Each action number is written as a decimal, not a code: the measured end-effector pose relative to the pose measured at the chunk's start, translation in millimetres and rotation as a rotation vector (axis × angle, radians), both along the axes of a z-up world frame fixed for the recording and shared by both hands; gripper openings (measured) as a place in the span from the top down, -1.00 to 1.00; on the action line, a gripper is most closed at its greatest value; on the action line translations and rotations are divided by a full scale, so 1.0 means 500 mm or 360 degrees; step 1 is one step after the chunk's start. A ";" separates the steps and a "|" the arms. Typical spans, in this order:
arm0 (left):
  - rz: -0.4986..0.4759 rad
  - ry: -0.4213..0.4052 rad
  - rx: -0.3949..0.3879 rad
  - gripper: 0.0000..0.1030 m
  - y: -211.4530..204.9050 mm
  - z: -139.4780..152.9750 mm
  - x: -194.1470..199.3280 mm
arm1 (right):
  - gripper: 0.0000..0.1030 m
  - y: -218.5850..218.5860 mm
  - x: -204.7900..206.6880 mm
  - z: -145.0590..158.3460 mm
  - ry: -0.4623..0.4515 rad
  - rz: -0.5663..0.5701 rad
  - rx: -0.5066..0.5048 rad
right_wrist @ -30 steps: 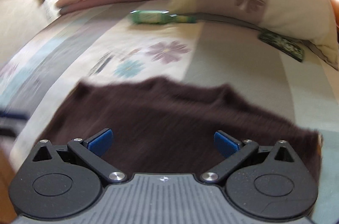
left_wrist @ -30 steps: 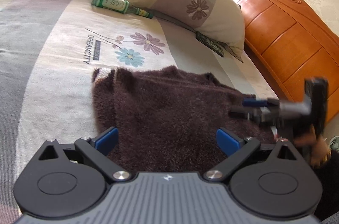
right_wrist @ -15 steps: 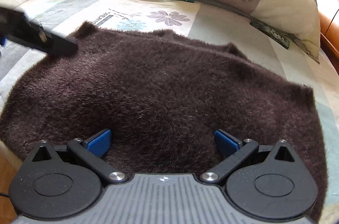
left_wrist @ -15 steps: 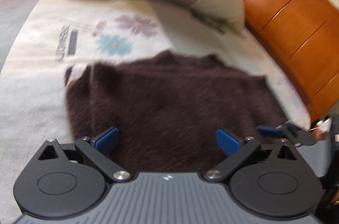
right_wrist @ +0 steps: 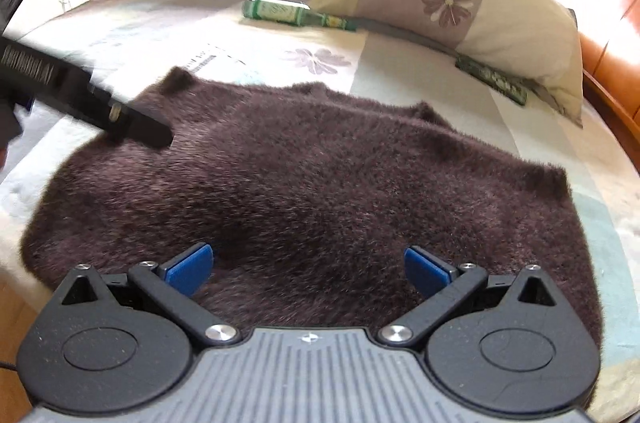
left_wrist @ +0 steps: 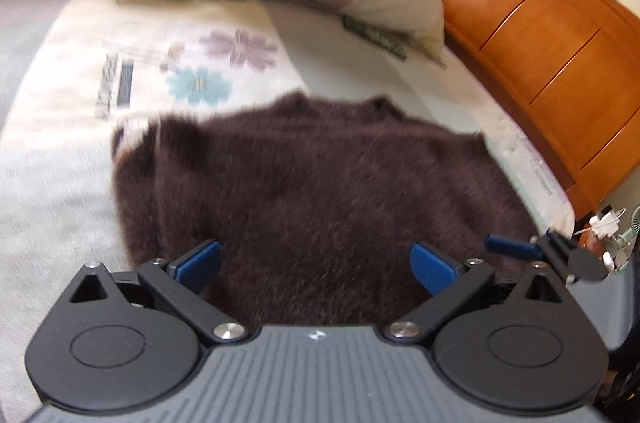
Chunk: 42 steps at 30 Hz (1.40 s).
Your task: Fold clothes
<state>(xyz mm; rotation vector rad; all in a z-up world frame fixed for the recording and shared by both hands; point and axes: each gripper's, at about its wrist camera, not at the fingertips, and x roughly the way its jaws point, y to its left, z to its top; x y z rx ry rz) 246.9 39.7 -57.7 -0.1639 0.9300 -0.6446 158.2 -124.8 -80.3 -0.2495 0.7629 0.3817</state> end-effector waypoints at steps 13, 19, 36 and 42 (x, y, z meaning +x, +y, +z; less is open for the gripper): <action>0.0250 0.0148 -0.0010 -0.96 0.144 -0.018 -0.046 | -1.00 0.044 -0.036 0.010 -0.0011 0.0126 0.0127; 0.0248 0.0217 -0.0174 -0.96 0.180 -0.038 -0.038 | -1.00 0.062 -0.047 0.017 0.0006 0.0167 0.0182; 0.0242 0.0301 -0.0196 -0.96 0.193 -0.053 -0.076 | -1.00 0.212 -0.114 -0.016 -0.0088 0.0708 -0.0248; 0.0270 0.0287 -0.0216 -0.96 0.220 -0.050 -0.100 | -1.00 0.271 -0.164 -0.077 -0.0436 0.0894 -0.0728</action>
